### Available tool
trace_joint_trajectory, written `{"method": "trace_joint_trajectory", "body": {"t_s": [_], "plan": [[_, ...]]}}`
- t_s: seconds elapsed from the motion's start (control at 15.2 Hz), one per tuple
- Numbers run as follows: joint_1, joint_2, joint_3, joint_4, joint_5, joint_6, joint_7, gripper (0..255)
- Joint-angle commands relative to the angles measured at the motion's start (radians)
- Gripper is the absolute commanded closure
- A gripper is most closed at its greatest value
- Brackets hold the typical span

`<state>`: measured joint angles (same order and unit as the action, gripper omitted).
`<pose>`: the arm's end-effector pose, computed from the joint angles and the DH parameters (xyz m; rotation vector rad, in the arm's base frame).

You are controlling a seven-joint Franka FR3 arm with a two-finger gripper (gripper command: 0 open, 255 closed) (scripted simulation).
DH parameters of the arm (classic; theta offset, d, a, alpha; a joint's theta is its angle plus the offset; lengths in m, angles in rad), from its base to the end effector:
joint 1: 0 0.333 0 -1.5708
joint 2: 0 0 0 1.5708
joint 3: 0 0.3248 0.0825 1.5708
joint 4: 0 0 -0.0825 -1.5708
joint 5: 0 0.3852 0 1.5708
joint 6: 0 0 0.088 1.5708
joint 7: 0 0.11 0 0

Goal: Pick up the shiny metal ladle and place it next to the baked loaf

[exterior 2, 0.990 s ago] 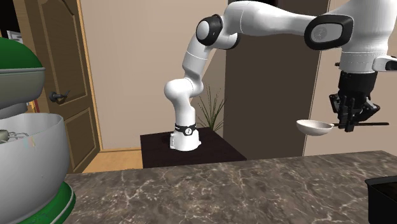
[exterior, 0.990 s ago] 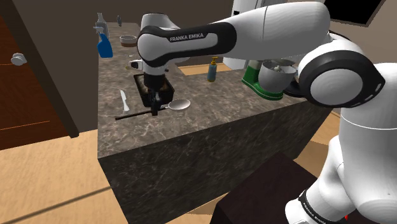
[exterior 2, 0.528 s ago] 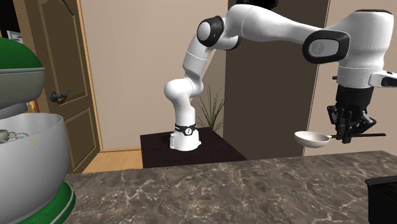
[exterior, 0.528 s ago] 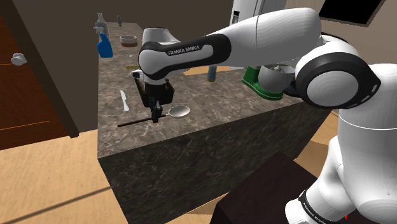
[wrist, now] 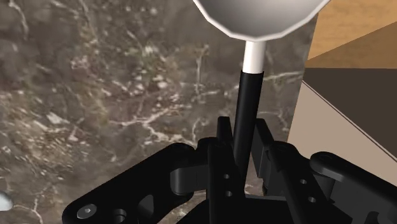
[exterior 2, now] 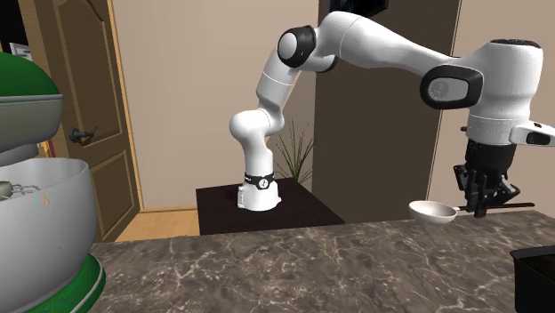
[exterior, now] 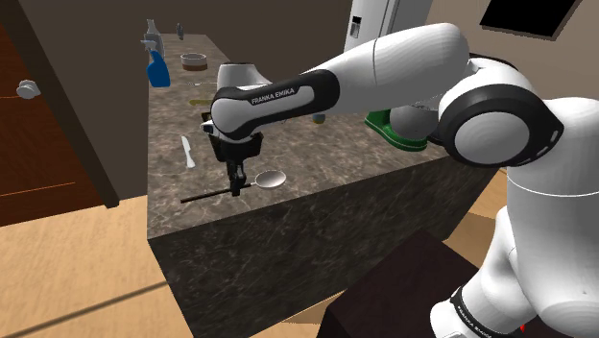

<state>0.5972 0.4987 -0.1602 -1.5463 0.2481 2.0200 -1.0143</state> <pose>0.6153 0.3217 0.3683 -2.3303 -1.8842 -0.0384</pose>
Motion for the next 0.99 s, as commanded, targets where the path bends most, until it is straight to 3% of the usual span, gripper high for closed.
{"method": "trace_joint_trajectory", "body": {"t_s": [0.0, 0.59, 0.66, 0.92], "plan": [[0.000, 0.012, 0.002, -0.011, 0.004, 0.024, -0.005, 255], [-0.001, 0.020, 0.003, -0.019, 0.006, 0.038, -0.008, 255], [-0.001, 0.020, 0.003, -0.019, 0.006, 0.038, -0.008, 0], [-0.001, 0.020, 0.003, -0.019, 0.006, 0.038, -0.008, 0]]}}
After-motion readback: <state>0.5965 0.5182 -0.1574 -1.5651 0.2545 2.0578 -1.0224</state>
